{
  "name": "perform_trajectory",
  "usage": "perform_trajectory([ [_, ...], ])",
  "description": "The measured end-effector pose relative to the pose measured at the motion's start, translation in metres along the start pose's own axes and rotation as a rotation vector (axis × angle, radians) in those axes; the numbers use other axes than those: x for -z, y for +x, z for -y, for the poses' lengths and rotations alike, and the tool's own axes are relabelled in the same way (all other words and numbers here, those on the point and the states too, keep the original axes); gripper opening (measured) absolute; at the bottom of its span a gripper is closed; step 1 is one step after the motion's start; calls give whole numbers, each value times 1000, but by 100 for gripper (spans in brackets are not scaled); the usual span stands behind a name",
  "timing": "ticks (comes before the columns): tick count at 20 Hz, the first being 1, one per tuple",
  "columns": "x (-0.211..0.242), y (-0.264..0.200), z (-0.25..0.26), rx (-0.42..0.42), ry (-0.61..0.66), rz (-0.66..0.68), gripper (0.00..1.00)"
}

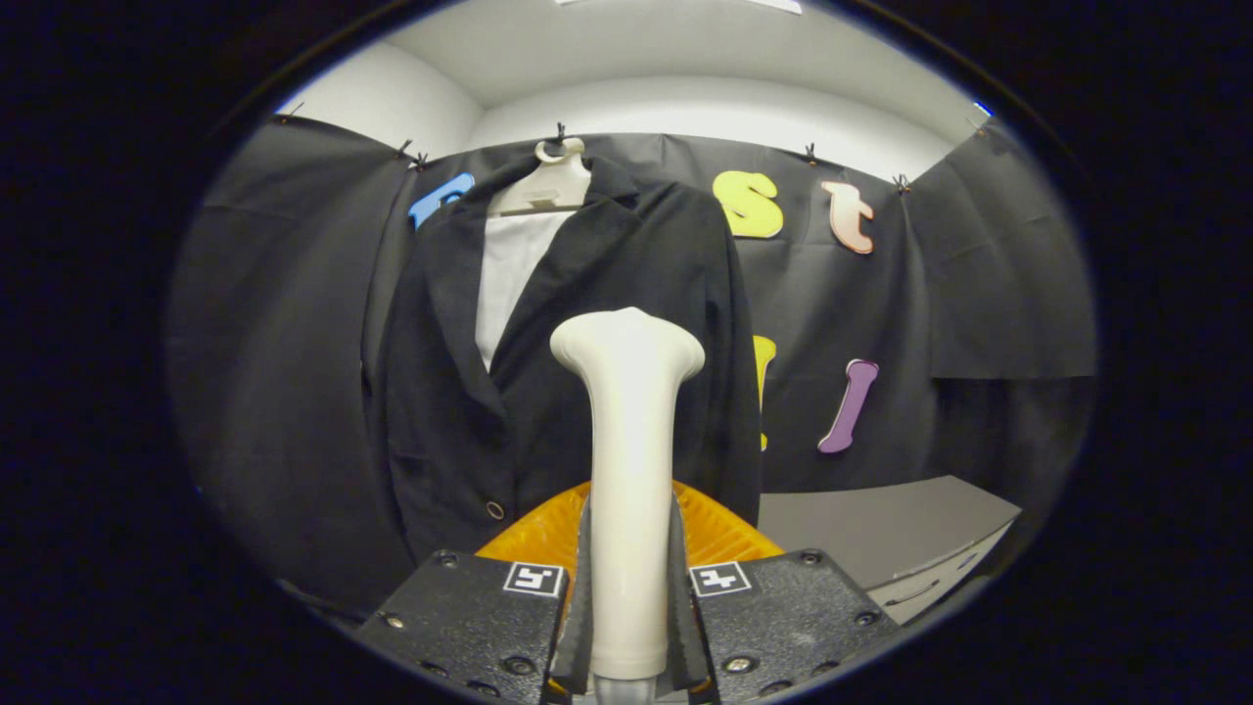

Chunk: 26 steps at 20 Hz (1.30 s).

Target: Iron the clothes twice with a garment steamer, once on the left side and once on the right side.

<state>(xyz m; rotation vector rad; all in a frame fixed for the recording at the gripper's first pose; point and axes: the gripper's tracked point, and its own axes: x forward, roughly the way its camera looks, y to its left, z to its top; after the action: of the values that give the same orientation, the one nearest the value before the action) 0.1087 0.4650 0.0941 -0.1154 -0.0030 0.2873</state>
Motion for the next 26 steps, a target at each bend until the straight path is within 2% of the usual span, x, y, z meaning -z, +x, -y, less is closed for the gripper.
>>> perform_trajectory([
  [17, 111, -30, 4, 0, -15, -201, 34],
  [26, 155, -28, 4, -6, -39, -284, 34],
])
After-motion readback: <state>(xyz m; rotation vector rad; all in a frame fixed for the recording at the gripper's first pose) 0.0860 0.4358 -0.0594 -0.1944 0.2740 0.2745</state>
